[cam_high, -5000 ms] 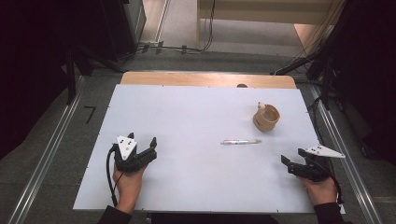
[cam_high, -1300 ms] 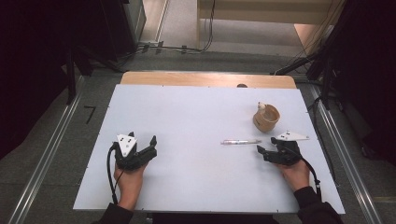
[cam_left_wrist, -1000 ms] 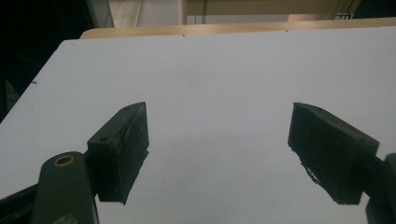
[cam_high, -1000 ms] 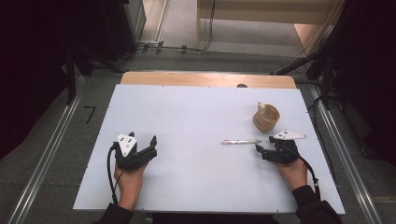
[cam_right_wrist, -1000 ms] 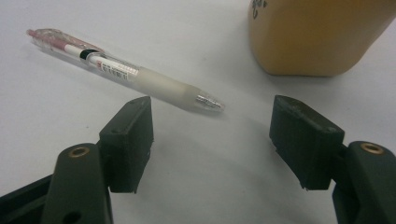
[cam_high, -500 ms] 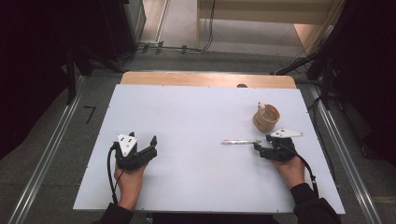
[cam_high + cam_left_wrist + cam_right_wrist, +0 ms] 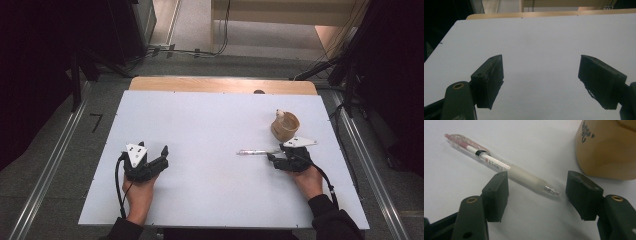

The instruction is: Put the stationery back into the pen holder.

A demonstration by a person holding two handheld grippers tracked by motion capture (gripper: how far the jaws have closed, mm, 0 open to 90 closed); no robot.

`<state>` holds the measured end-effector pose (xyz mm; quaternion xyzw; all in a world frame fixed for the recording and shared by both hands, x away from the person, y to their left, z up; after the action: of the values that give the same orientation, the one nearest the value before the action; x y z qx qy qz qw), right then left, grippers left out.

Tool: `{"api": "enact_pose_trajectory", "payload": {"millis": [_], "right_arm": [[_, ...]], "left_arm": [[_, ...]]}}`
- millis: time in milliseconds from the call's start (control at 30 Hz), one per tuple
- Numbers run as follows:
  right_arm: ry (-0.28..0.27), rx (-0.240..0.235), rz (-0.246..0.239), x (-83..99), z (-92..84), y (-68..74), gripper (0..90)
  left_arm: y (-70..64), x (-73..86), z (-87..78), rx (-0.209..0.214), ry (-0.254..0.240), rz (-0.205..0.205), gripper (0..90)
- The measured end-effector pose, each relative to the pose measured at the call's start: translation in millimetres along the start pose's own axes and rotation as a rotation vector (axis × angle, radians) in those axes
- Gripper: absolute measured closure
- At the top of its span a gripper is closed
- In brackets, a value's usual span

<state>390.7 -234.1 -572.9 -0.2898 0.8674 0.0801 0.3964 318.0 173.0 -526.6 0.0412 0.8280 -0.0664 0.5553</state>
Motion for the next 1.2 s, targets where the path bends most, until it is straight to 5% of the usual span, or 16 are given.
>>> {"api": "enact_pose_trajectory", "payload": {"millis": [533, 900, 1200], "right_arm": [[-0.006, -0.042, -0.038, -0.3, -0.1, 4.4, 49.4], [-0.006, -0.054, 0.026, -0.3, -0.8, 1.0, 60.7], [-0.002, -0.04, 0.028, 0.2, -1.8, -0.6, 74.0]], "left_arm": [[-0.4, 0.5, 0.6, 0.003, 0.004, 0.002, 21.0], [0.5, 0.1, -0.4, -0.001, 0.001, 0.0, 21.0], [0.9, -0.5, -0.8, -0.001, -0.004, -0.002, 21.0]]}}
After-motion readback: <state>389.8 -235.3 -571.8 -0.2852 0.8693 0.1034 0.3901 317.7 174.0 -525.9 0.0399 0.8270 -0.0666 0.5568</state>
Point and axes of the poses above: each handheld gripper's, and its own axes: z roughly forward along the jaws, x roughly out of its underside, y roughly to its left, the point moved 8 cm from there along z, roughly forward along the jaws, and after that the axes turned 3 degrees about x, right-handed, at the moved point
